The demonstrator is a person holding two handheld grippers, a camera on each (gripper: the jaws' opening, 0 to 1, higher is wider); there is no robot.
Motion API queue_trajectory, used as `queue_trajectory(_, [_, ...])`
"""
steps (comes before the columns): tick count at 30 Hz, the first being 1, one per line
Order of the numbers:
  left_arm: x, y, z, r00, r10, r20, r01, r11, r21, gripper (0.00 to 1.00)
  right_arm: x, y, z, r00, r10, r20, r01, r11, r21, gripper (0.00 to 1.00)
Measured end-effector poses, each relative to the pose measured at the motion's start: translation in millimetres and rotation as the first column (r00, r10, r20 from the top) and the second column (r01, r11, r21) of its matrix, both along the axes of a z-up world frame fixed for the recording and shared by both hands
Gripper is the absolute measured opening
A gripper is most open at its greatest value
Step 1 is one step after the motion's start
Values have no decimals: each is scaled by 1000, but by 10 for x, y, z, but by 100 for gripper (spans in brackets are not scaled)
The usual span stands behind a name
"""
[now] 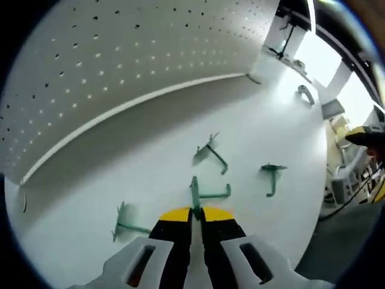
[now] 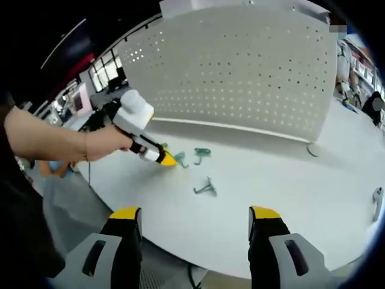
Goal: Insert the hook assembly into the mounting plate slot until the hook locks in place.
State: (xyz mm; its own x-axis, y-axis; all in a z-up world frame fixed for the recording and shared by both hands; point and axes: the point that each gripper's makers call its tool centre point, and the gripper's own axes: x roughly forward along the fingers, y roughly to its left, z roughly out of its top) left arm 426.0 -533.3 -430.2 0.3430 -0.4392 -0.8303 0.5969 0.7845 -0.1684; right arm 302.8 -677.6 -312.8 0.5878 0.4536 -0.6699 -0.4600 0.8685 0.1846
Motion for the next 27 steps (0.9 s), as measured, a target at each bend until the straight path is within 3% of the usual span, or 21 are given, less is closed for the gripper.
queue_trajectory(7, [98,47,64,1000,17,-5,-17,999,-42,3,15,-9,14,1000,-6,3,6,1000,2,72])
queue_trajectory(15, [45,37,104,1000,6,-5,-6,999,-49,2,2,5,7,1000,0,2,0,1000,-2,72])
queue_trajectory(24, [63,93,273,1000,-5,18,6,998,-60,2,8,-6,50,1000,5,15,-5,1000,-9,72])
queue_trajectory(27, [78,144,343,998,-20,52,22,999,-44,1,17,-8,60,1000,8,23,-8,1000,-7,70])
